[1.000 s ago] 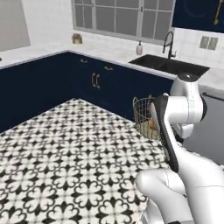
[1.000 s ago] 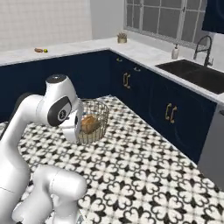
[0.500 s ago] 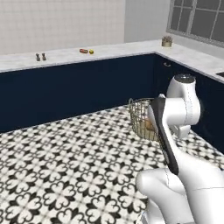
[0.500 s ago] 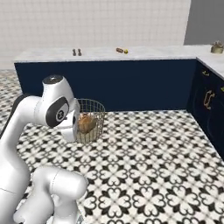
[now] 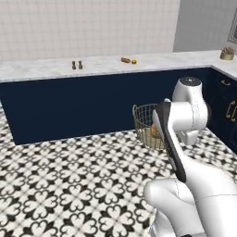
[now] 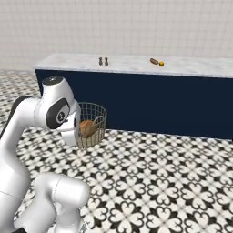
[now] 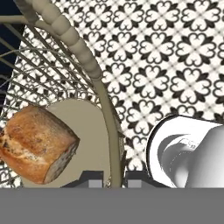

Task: Open the cabinet, pick up the bread from the cabinet and place it in the basket. Then move the basket to the dining counter.

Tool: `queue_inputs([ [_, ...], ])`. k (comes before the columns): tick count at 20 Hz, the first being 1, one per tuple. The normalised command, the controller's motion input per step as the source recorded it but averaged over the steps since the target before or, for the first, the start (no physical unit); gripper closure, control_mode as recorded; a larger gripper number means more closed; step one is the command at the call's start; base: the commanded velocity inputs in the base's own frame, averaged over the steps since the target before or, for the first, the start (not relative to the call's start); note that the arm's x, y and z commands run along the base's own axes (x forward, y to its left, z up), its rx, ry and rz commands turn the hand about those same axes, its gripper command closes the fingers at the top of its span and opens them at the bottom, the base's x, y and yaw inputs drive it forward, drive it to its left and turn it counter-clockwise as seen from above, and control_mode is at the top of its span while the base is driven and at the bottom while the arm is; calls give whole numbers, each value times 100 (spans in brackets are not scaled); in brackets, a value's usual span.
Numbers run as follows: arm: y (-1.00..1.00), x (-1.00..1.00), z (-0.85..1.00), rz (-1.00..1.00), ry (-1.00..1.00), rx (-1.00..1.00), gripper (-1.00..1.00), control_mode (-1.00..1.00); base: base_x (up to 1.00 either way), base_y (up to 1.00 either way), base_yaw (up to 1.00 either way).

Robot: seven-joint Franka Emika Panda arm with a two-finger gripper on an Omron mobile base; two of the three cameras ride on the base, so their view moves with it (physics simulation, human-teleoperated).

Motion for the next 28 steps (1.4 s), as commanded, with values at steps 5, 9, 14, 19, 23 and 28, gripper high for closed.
queue_inputs([
  [5,0,0,0,0,0,0,100,100,100,-85,22],
  [9,0,0,0,0,0,0,100,100,100,-42,11],
  [14,0,0,0,0,0,0,100,100,100,7,5],
  [19,0,0,0,0,0,0,100,100,100,44,-2],
  [23,0,0,0,0,0,0,100,100,100,46,-4],
  [28,0,0,0,0,0,0,100,100,100,28,-4],
])
